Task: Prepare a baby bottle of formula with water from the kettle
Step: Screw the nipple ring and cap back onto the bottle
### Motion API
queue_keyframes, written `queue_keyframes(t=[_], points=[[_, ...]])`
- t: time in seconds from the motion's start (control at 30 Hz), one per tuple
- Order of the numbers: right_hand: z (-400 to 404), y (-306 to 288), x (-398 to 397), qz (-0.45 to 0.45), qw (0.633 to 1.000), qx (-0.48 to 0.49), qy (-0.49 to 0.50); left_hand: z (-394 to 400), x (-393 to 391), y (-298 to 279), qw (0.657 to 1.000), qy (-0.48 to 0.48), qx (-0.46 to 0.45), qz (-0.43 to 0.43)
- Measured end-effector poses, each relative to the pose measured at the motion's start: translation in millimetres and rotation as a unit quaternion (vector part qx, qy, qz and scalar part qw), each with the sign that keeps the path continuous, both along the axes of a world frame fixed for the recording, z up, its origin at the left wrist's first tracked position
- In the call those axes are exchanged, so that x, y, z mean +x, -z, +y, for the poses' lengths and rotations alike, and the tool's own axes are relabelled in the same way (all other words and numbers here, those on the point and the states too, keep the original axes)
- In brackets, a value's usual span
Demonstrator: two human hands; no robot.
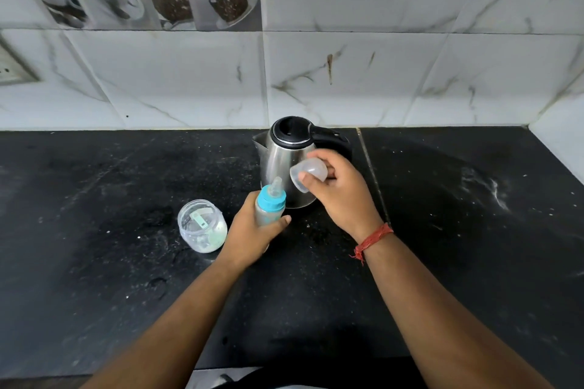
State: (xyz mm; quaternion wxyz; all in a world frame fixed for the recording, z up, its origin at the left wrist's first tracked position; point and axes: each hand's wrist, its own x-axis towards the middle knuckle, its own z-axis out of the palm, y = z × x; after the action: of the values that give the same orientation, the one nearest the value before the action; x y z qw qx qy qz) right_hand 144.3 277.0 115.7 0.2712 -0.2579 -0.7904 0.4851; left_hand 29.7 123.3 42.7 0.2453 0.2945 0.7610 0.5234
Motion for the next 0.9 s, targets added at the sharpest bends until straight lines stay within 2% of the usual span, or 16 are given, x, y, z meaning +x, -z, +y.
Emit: queue_keyframes(t=[0.1, 0.2, 0.37, 0.63, 0.9], points=[[-12, -28, -11, 0.011, 0.996, 0.071, -0.053, -1, -4, -6, 1.000, -0.002, 0.003, 0.004], [-19, -34, -21, -0.046, 0.984, 0.141, -0.100, -2, -7, -12, 1.000, -0.005, 0.004, 0.007], [-28, -28, -31, -0.134, 0.960, 0.193, -0.151, -7, -14, -23, 1.000, -0.001, -0.013, 0.023], [-38, -13, -37, -0.131, 0.966, 0.166, -0.147, -15, -24, -27, 0.997, 0.041, -0.060, 0.032], [-54, 2, -39, -0.059, 0.991, 0.115, -0.044, -5, -19, -40, 0.994, -0.001, -0.072, 0.083]])
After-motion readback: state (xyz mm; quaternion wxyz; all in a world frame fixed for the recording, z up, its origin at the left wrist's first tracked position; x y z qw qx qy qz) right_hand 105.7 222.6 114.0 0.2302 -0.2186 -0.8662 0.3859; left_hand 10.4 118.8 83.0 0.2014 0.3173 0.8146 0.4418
